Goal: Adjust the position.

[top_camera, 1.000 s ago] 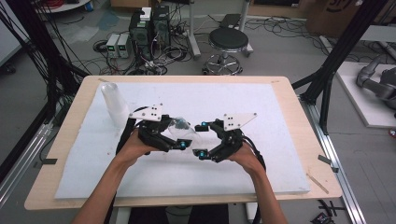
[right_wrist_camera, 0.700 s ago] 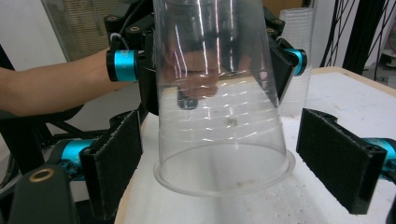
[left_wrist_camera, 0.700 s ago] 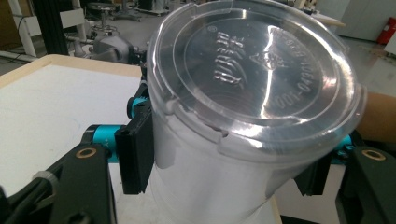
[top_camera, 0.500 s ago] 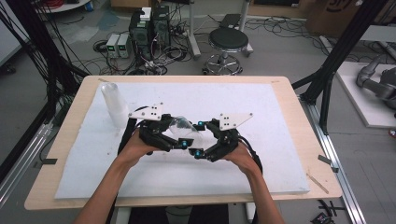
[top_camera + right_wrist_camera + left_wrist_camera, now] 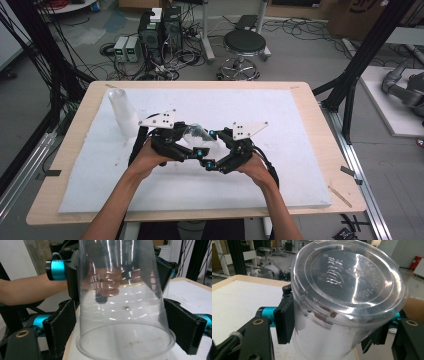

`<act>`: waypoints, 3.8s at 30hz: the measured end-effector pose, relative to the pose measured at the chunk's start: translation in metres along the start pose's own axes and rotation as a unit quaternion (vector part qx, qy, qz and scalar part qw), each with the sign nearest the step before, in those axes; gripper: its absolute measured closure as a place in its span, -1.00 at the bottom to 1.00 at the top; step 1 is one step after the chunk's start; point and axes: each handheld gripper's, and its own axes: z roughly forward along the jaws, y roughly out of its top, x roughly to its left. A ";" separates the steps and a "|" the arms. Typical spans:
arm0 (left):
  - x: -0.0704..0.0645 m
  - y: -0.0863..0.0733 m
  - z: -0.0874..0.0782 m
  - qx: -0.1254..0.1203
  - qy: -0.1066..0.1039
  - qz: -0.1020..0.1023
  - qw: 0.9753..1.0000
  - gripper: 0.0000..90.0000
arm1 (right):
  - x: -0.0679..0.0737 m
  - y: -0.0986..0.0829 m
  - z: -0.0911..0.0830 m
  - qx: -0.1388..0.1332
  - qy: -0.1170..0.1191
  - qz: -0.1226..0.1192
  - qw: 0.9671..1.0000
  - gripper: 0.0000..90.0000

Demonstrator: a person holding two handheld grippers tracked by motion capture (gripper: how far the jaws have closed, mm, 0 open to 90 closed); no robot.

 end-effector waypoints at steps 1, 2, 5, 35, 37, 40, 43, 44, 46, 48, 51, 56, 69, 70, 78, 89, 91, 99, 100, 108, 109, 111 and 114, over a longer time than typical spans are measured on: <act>0.000 0.000 0.001 -0.002 0.000 -0.002 1.000 -0.24 | 0.000 0.000 0.000 -0.001 0.001 0.001 1.000 -0.68; 0.000 0.000 0.001 -0.001 0.000 -0.001 1.000 -0.24 | 0.000 0.000 0.000 -0.003 0.001 -0.001 1.000 -0.68; 0.000 0.000 0.002 -0.001 -0.001 -0.001 1.000 -0.24 | 0.000 -0.001 0.001 -0.004 0.003 0.001 1.000 -0.67; -0.001 -0.001 0.004 0.008 -0.006 0.006 1.000 -0.25 | -0.001 -0.001 0.000 0.008 0.002 0.001 1.000 -0.41; -0.001 0.000 0.004 0.007 0.007 0.000 1.000 -0.48 | -0.001 -0.001 0.000 0.011 0.001 0.000 1.000 -0.41; 0.000 0.000 0.001 0.004 0.014 -0.004 1.000 -0.77 | -0.001 -0.001 0.000 0.017 -0.001 0.000 1.000 -0.41; -0.002 0.001 -0.002 -0.001 0.010 0.005 1.000 -0.87 | -0.001 -0.001 0.000 0.020 -0.004 0.000 1.000 -0.41; -0.003 0.001 -0.003 -0.002 0.009 0.008 1.000 -0.87 | -0.001 -0.001 0.000 0.019 -0.004 -0.001 1.000 -0.41; -0.004 0.002 -0.005 0.003 0.015 0.010 1.000 -0.87 | -0.001 -0.001 0.000 0.020 -0.005 -0.001 1.000 -0.41; -0.004 0.001 -0.010 0.014 0.018 0.010 1.000 -0.87 | -0.001 -0.001 -0.001 0.025 -0.007 -0.005 1.000 -0.41; -0.005 0.002 -0.018 0.033 0.029 0.012 0.999 -0.87 | 0.001 0.000 -0.002 0.041 -0.013 -0.003 0.999 -0.41; -0.005 0.006 -0.030 0.104 0.041 0.021 0.994 -0.87 | 0.005 0.007 -0.003 0.103 -0.030 -0.014 0.994 -0.41; -0.006 0.018 -0.035 0.310 0.045 0.044 0.949 -0.87 | 0.011 0.032 0.009 0.290 -0.038 -0.034 0.956 -0.41; -0.006 0.019 -0.035 0.326 0.049 0.053 0.943 -0.87 | 0.011 0.033 0.011 0.305 -0.039 -0.038 0.951 -0.41; -0.004 0.021 -0.036 0.377 0.045 0.057 0.923 -0.77 | 0.010 0.039 0.022 0.385 -0.038 -0.043 0.921 -0.41; -0.005 0.019 -0.023 0.402 0.040 0.077 0.912 -0.75 | 0.010 0.049 0.032 0.427 -0.041 -0.048 0.902 -0.41; -0.005 0.019 -0.019 0.408 0.036 0.076 0.909 -0.73 | 0.010 0.049 0.034 0.430 -0.038 -0.048 0.901 -0.41; -0.004 0.020 -0.006 0.415 0.025 0.069 0.907 -0.67 | 0.010 0.047 0.037 0.436 -0.034 -0.044 0.898 -0.41; -0.004 0.019 -0.005 0.416 0.023 0.071 0.907 -0.66 | 0.009 0.047 0.037 0.438 -0.036 -0.046 0.897 -0.41; -0.005 0.022 0.003 0.418 0.018 0.071 0.906 -0.56 | 0.009 0.045 0.040 0.446 -0.034 -0.047 0.893 -0.41; -0.005 0.022 0.003 0.418 0.017 0.071 0.905 -0.54 | 0.008 0.045 0.040 0.446 -0.034 -0.048 0.893 -0.41; -0.005 0.022 0.004 0.419 0.019 0.069 0.905 -0.50 | 0.008 0.045 0.041 0.448 -0.034 -0.046 0.892 -0.41; -0.004 0.023 0.005 0.419 0.016 0.069 0.905 -0.44 | 0.008 0.044 0.041 0.449 -0.033 -0.046 0.892 -0.41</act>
